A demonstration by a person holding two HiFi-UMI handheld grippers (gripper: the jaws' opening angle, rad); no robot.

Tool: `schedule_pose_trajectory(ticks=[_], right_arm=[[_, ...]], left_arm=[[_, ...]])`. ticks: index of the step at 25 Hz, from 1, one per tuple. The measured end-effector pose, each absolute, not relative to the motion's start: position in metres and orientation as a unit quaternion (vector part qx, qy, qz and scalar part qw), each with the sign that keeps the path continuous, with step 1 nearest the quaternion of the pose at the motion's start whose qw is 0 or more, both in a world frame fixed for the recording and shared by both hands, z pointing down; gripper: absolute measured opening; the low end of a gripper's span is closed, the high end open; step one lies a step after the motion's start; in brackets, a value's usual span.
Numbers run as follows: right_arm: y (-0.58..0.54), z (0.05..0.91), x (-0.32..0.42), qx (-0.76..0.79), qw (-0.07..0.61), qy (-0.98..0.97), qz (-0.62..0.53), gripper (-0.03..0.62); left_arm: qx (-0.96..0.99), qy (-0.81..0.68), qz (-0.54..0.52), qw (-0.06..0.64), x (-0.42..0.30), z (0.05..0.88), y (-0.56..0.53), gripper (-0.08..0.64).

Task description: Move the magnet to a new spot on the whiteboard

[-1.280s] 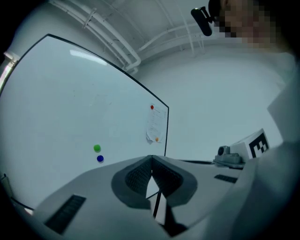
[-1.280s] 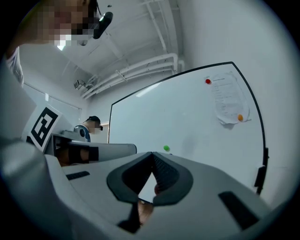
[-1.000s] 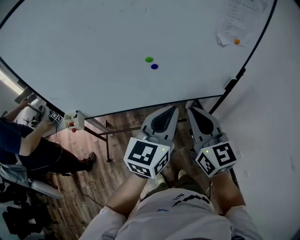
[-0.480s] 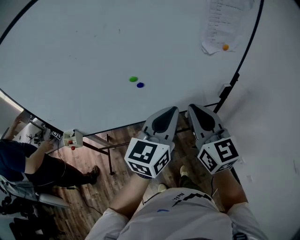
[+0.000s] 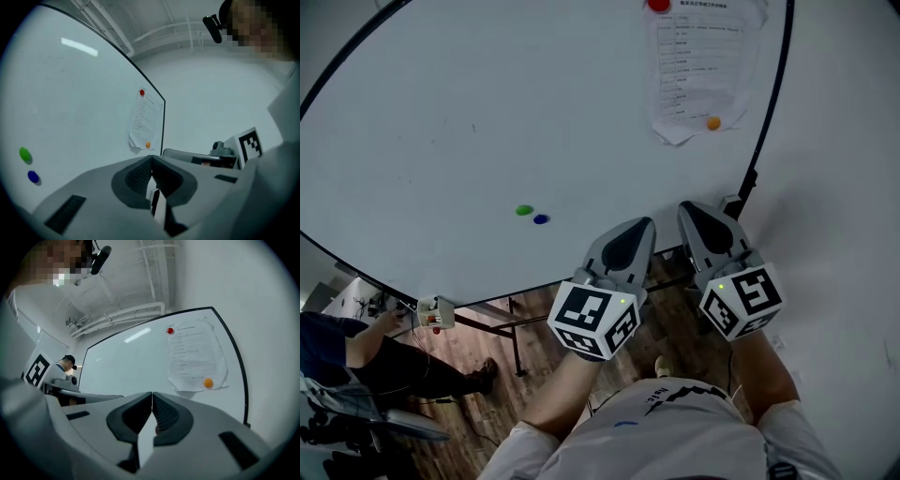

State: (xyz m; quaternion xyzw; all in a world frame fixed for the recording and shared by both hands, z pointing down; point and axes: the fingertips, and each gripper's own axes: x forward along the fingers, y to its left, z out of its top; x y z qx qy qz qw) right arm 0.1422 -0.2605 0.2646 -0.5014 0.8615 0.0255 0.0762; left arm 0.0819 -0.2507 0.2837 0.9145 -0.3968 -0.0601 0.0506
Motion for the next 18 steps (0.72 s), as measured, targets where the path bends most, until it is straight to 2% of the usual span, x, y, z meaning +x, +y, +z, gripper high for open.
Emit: schedule_pose_trajectory(ticks=[13,18], right_arm=[[-0.338,0.249,0.216,-0.529,0.076,0.843,0.06,0.017],[-0.363,0.25,0.232,-0.542,0.067,0.835,0.072,0.063]], left_arm=[[0.912,-0.405,-0.045,0.051,0.14,0.286,-0.303,0.011],[0.91,-0.41,-0.04,0.052,0.15,0.289,-0.32,0.011]])
